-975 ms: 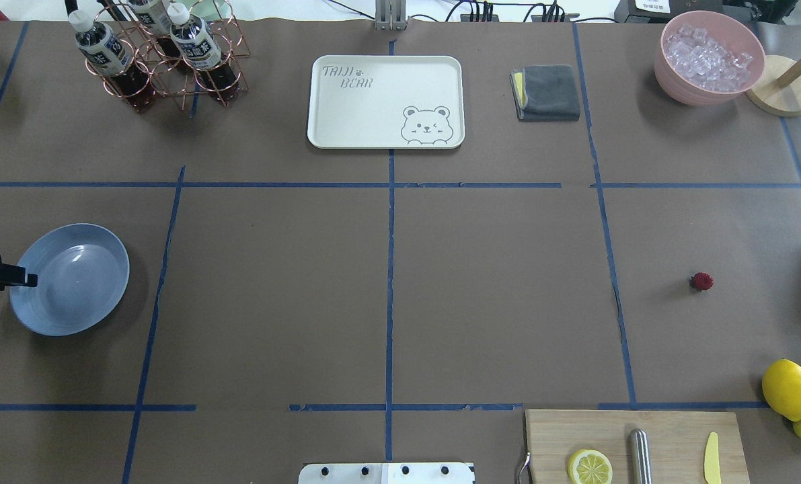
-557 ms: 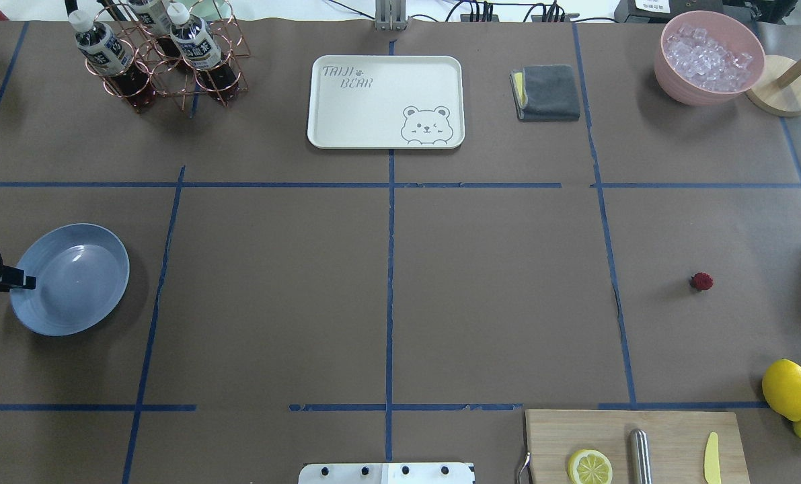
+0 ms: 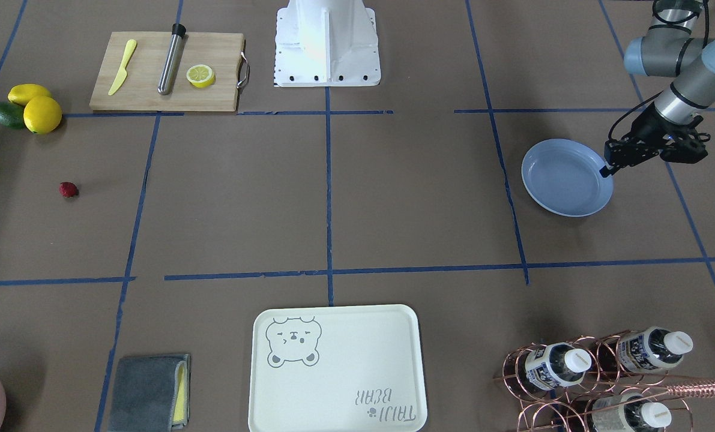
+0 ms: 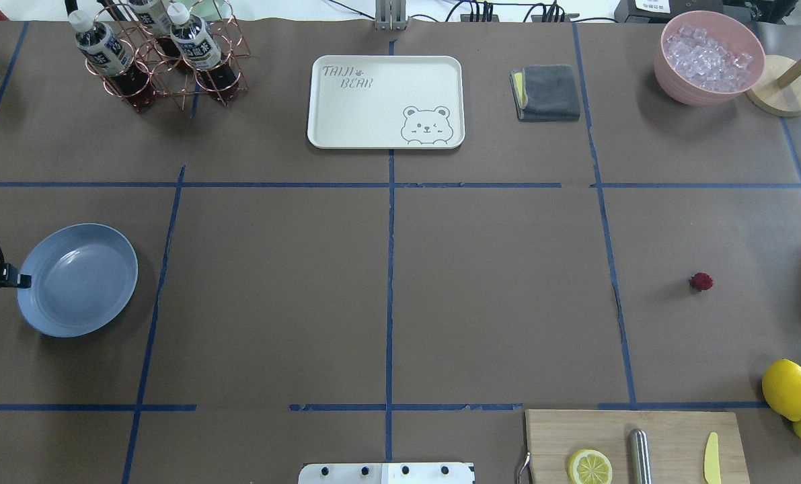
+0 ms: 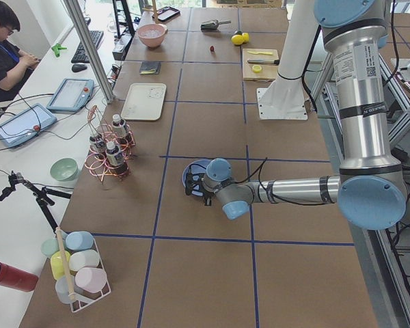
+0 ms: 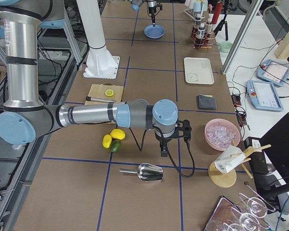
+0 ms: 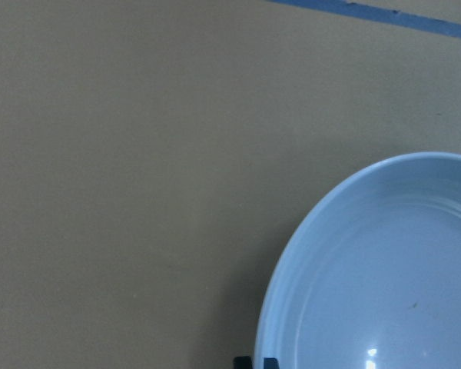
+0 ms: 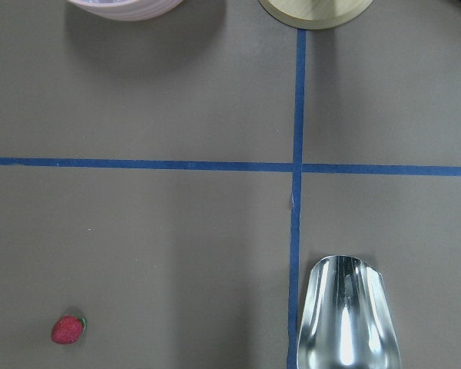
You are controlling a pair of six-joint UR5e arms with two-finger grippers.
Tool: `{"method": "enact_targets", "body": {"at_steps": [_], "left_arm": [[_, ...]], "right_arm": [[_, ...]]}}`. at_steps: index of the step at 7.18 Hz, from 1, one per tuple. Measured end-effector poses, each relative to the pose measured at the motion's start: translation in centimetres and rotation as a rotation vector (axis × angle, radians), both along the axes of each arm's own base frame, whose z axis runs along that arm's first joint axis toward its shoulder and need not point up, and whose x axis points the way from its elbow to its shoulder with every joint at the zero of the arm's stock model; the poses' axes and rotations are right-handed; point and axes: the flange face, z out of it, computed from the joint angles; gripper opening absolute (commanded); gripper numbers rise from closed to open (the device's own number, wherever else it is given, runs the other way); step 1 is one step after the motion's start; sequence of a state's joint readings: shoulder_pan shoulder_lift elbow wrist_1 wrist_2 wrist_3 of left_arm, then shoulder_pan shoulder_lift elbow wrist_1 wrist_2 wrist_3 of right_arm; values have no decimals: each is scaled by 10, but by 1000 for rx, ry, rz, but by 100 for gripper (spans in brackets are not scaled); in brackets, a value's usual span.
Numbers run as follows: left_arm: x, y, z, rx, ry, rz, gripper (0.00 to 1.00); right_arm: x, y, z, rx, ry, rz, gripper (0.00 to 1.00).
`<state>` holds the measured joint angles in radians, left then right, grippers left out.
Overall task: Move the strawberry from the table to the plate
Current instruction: 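Lift the plate with the left gripper and carry it to table center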
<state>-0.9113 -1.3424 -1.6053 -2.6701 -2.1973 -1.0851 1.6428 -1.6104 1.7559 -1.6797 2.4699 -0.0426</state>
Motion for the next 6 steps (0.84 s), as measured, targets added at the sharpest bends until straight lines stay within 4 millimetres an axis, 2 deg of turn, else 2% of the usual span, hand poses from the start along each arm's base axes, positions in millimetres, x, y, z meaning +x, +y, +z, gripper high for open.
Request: {"method": "enact_targets", "body": {"at_steps": [1, 2, 3, 4, 5, 6], "left_arm": [[-13, 2, -22, -31, 48, 34, 0], [-35, -5, -52, -58, 88, 28, 0], [-44, -20, -92, -82, 104, 8, 0], [-38, -48, -146, -113, 114, -23, 0], [-21, -77, -200, -145, 124, -71, 0], [8, -91, -242, -178, 135, -115, 0]], "right_arm": [[0, 0, 0, 0, 0, 0, 100], [0, -1, -2, 2, -1, 0, 100], [-1, -1, -3, 5, -1, -1, 100], [-1, -2, -5, 10, -1, -1, 100], [-1, -4, -6, 14, 0, -2, 100], [-1, -5, -8, 17, 1, -3, 100]]}}
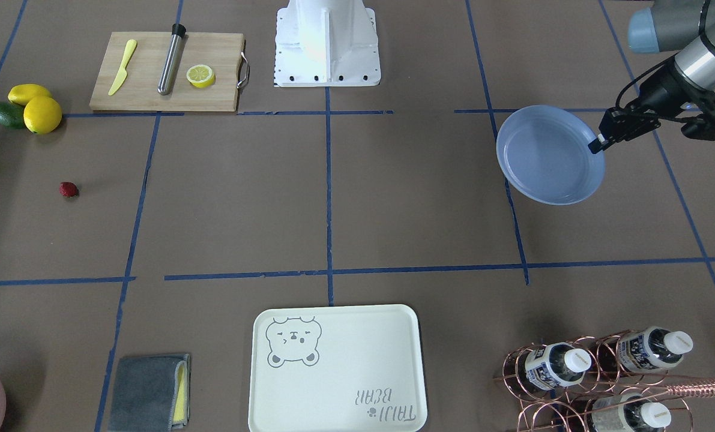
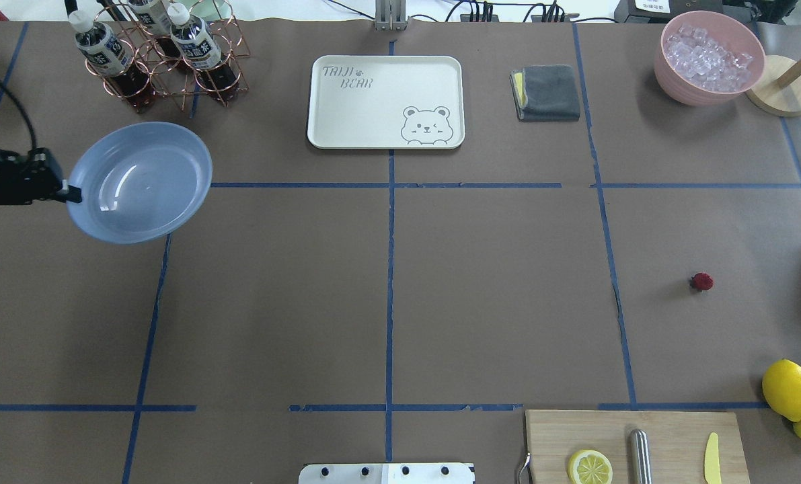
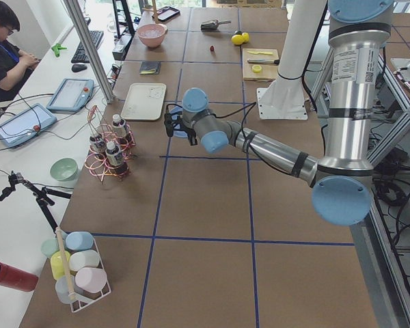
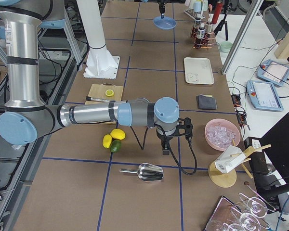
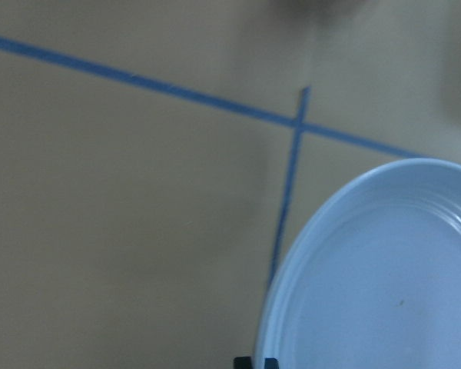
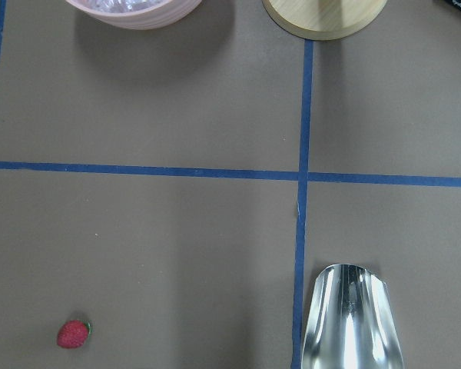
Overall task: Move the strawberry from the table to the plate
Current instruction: 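Lift the plate with the left gripper and carry it to table center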
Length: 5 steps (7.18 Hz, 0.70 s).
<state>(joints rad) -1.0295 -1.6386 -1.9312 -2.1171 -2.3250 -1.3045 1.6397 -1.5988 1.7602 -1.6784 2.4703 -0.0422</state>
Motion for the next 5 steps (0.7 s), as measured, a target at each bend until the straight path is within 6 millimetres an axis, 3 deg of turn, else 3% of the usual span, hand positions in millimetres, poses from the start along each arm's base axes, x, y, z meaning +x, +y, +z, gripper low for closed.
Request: {"method": "enact_targets", "body": {"at_steps": [2, 3, 4, 5], "left_arm": [[94, 6, -77, -98, 35, -46, 0], [152, 18, -117, -138, 26, -66, 0], [213, 37, -146, -158, 1, -89, 0], [255, 51, -157, -174, -22, -107, 0]], "right_arm": [[-1, -1, -1, 2, 1, -3, 100], [-3, -1, -1, 2, 1, -5, 100], [-4, -2, -1, 2, 1, -8, 100], [-5, -3, -2, 4, 1, -11, 100]]}}
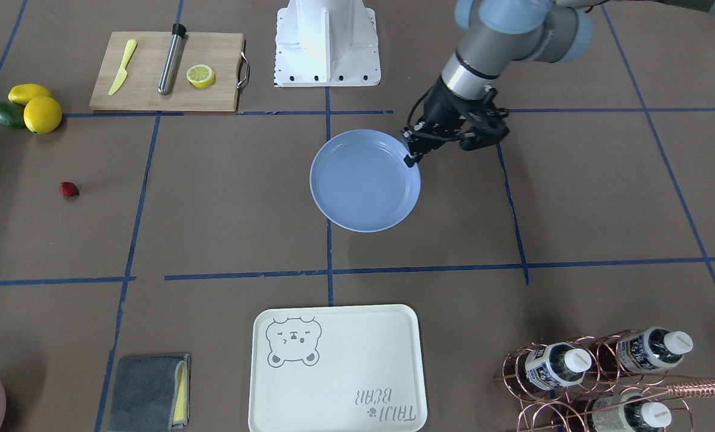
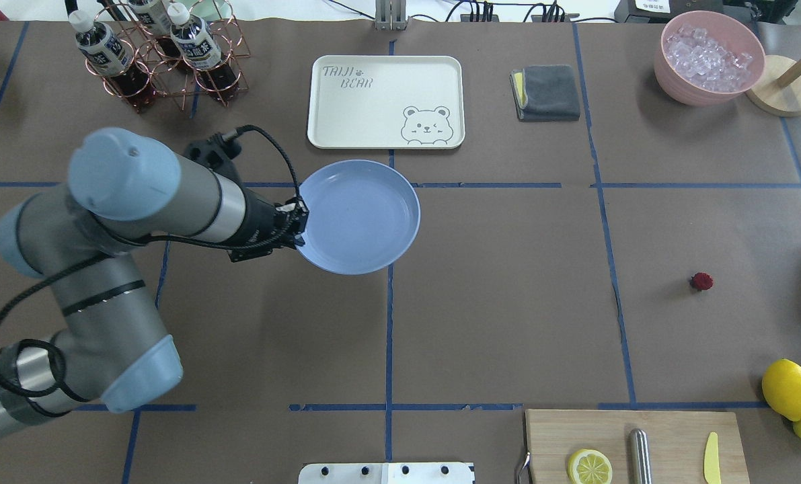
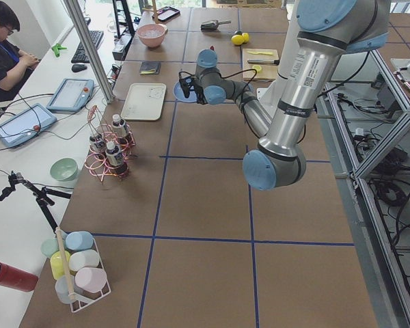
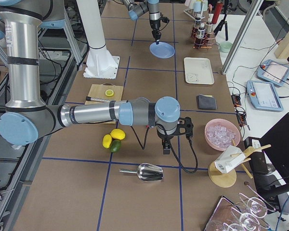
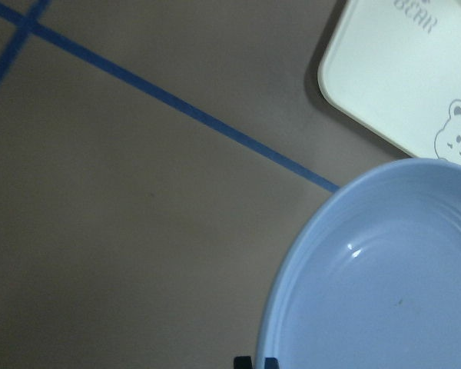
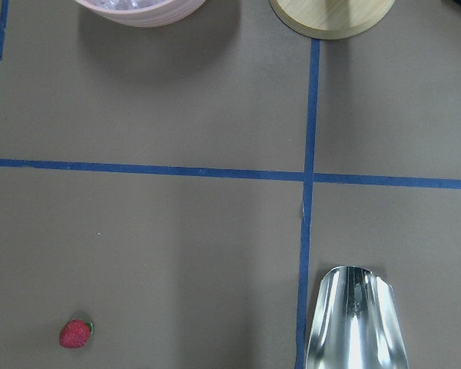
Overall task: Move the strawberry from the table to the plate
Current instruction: 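Lift the plate with the left gripper and carry it to table center, then open the left gripper and withdraw it while the right arm moves in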
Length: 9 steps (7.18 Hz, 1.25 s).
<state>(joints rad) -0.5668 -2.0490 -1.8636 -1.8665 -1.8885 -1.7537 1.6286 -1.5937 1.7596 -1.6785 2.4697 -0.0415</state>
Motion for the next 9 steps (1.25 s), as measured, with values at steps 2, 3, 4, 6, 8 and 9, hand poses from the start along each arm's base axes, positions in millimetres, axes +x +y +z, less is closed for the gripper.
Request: {"method": "enact_targets", "body": {"at_steps": [2, 3, 4, 6, 8, 9], "left_arm": [[38, 8, 6, -20, -33, -3, 0], [50, 10, 14, -20, -38, 5, 0], [63, 15, 21, -15, -38, 15, 0], [79, 30, 26, -7, -39, 38, 48], [83, 36, 26, 5, -41, 47, 100], [80, 36, 23, 11, -35, 45, 100]], "right_arm": [[-1, -2, -2, 1, 0, -1, 100], [-2, -2, -3, -4, -1, 4, 100], [-2, -3, -5, -12, -2, 13, 100], [-3, -3, -7, -16, -2, 17, 100], [-5, -3, -7, -15, -2, 15, 100], [-6, -4, -7, -15, -1, 11, 100]]}}
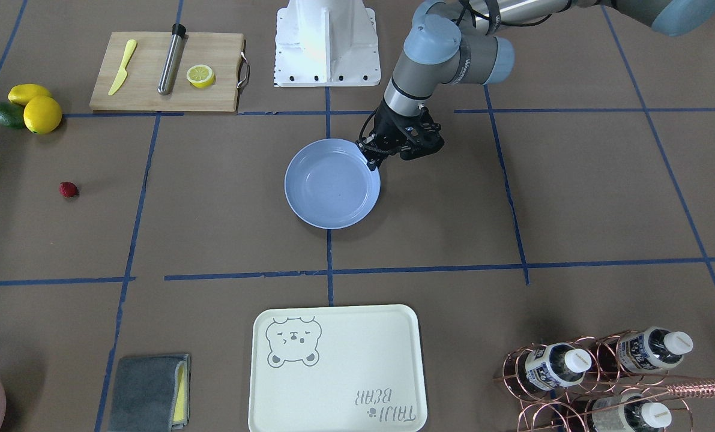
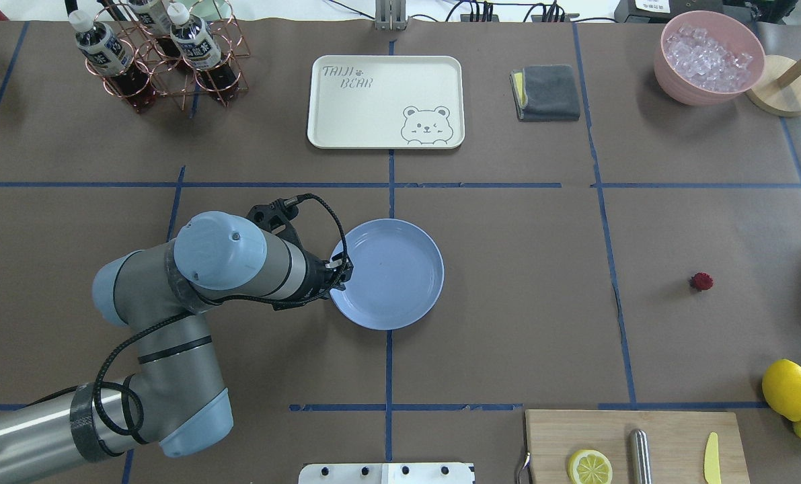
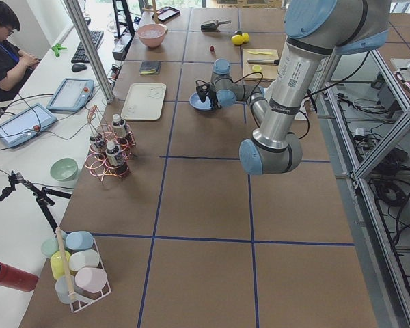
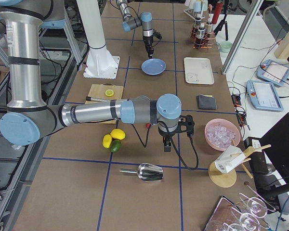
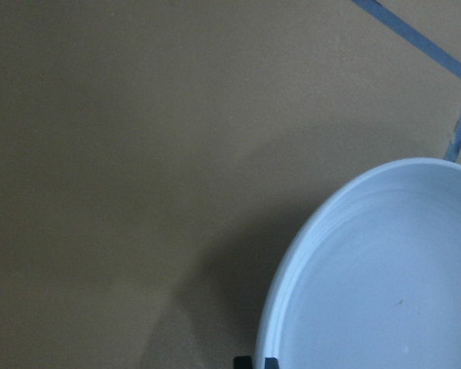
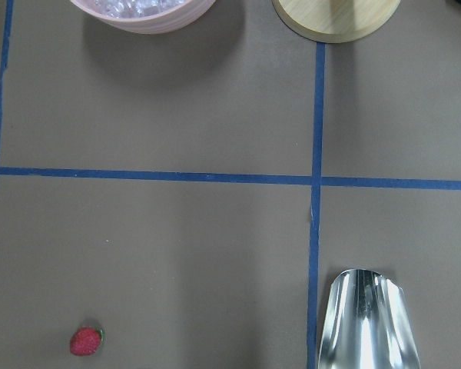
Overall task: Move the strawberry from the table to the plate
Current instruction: 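Open the left gripper and withdraw it while the right arm moves in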
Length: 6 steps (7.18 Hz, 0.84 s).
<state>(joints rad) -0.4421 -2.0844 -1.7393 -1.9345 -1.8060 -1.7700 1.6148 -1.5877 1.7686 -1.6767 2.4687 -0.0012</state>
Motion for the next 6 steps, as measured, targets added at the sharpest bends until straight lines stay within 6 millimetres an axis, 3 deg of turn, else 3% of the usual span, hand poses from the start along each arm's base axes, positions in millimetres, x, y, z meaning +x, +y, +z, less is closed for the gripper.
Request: {"method": "enact_targets", "body": {"at_steps": [2, 4, 6], "left_arm": [[-34, -21, -13, 23, -4, -36, 100], [-89, -48, -30, 107, -107, -32, 100], [-161, -76, -43, 166, -214, -21, 100]], "right_arm": [[-11, -2, -3, 1, 1, -19, 100], [-40, -4, -20, -11, 3, -39, 100], [-85, -7, -41, -12, 8, -39, 100]]}}
